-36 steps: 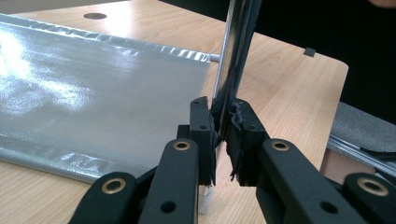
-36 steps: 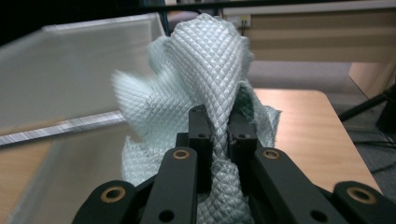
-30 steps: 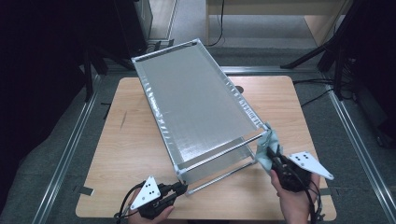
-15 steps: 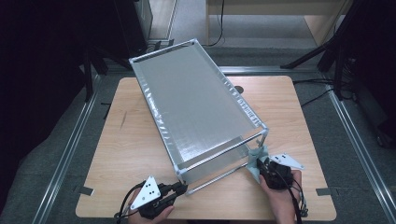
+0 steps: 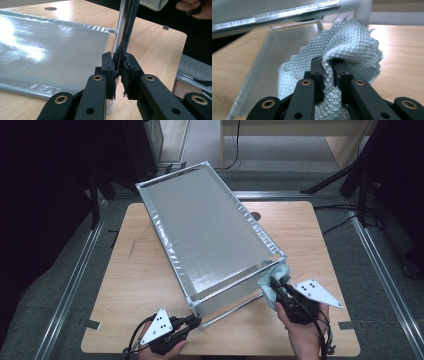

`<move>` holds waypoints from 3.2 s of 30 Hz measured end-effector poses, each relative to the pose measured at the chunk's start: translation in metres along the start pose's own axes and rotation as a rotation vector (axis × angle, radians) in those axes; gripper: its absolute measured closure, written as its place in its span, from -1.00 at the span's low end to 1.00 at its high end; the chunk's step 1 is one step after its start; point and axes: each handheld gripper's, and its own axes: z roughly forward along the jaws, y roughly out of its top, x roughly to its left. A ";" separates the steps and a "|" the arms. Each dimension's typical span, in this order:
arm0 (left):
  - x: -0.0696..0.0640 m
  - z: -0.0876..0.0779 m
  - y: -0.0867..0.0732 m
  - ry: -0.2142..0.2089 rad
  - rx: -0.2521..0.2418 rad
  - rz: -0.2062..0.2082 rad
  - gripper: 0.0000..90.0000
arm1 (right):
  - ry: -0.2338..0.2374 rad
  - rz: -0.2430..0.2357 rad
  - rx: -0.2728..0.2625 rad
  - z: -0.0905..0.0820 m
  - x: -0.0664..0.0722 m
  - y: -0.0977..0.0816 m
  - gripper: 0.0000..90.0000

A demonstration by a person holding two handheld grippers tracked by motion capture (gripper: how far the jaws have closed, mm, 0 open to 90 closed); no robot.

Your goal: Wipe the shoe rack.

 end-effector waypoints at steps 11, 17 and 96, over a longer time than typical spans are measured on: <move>-0.004 0.002 0.000 -0.010 0.003 0.003 0.81 | 0.060 -0.057 0.270 0.077 0.021 -0.058 0.84; -0.005 0.003 0.000 -0.007 0.004 0.005 0.81 | 0.204 -0.157 0.329 0.090 0.077 -0.076 0.84; -0.016 0.021 0.006 -0.051 0.017 0.015 0.80 | -0.123 0.000 0.034 0.119 -0.021 0.016 0.75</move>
